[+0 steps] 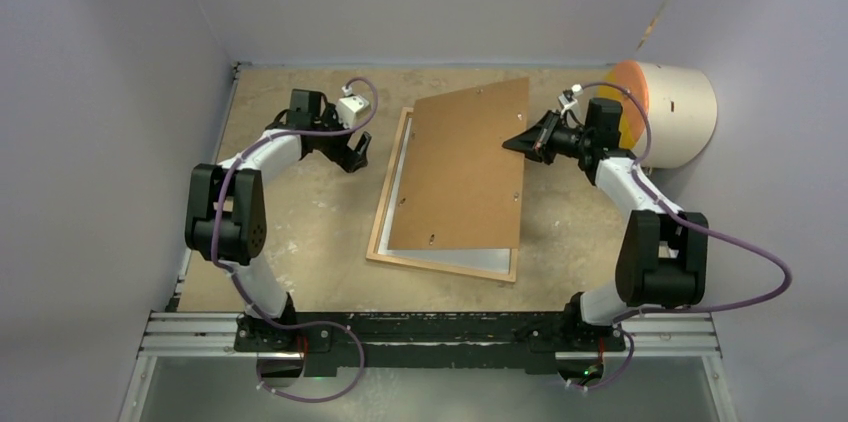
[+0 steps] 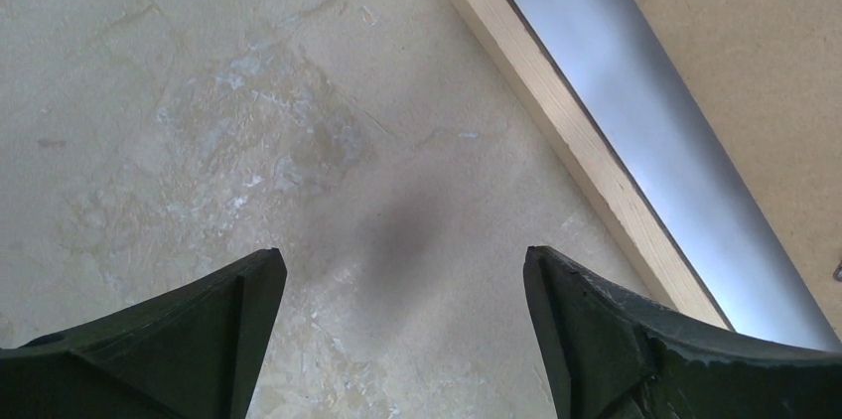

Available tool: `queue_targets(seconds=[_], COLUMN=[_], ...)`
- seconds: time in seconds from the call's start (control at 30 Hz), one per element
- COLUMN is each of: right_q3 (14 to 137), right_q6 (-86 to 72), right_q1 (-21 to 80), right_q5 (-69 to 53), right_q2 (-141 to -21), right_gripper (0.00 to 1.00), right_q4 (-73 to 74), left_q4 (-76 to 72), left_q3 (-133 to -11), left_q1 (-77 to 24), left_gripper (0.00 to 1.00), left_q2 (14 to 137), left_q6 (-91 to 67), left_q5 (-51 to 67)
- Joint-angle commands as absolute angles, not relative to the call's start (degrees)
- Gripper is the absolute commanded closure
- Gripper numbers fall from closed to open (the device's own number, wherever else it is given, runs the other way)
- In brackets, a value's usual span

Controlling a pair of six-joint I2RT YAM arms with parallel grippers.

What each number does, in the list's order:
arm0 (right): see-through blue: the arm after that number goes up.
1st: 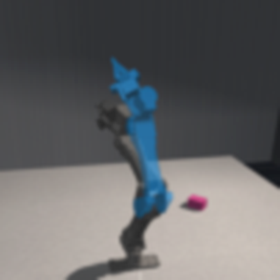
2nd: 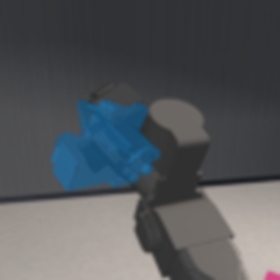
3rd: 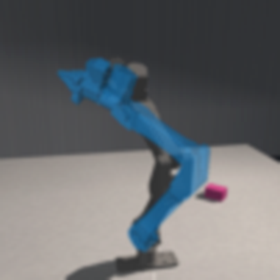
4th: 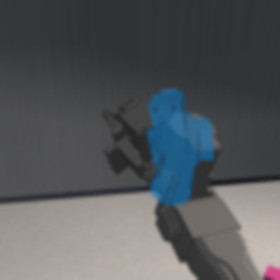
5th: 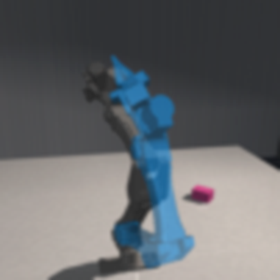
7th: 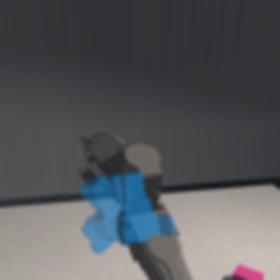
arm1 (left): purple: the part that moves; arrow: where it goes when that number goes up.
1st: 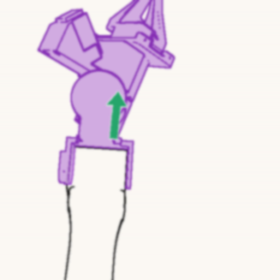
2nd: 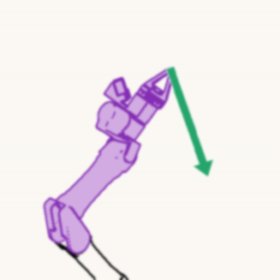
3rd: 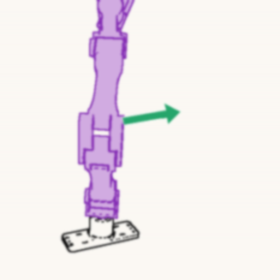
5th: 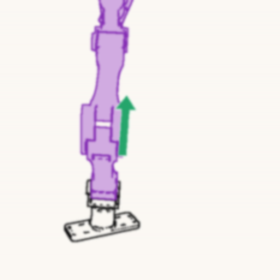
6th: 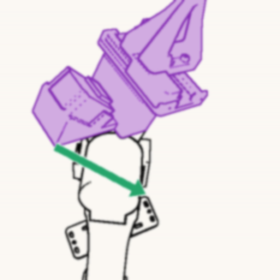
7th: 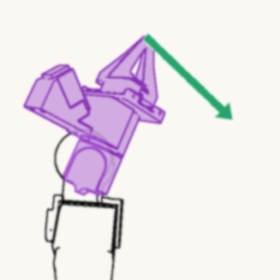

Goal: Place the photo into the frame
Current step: Turn over the photo frame item on the photo frame.

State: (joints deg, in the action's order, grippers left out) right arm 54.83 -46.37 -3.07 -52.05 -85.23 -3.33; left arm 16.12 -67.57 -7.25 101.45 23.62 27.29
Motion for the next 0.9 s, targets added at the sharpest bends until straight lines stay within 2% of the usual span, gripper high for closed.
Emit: queue_targets(seconds=[0.0,0.87], right_q3=[53.74,48.35], right_q6=[-51.28,-54.91], right_q1=[-3.30,-1.44], right_q5=[-55.50,-57.50], right_q2=[-86.12,-91.00], right_gripper=[1.00,1.00], right_q4=[-12.95,-21.38], left_q4=[16.50,14.77], left_q3=[-66.36,-63.02], left_q1=[-7.03,-7.03], left_gripper=[0.04,0.04], left_q2=[98.45,96.77], left_q6=[26.17,29.08], left_q5=[25.35,22.27])
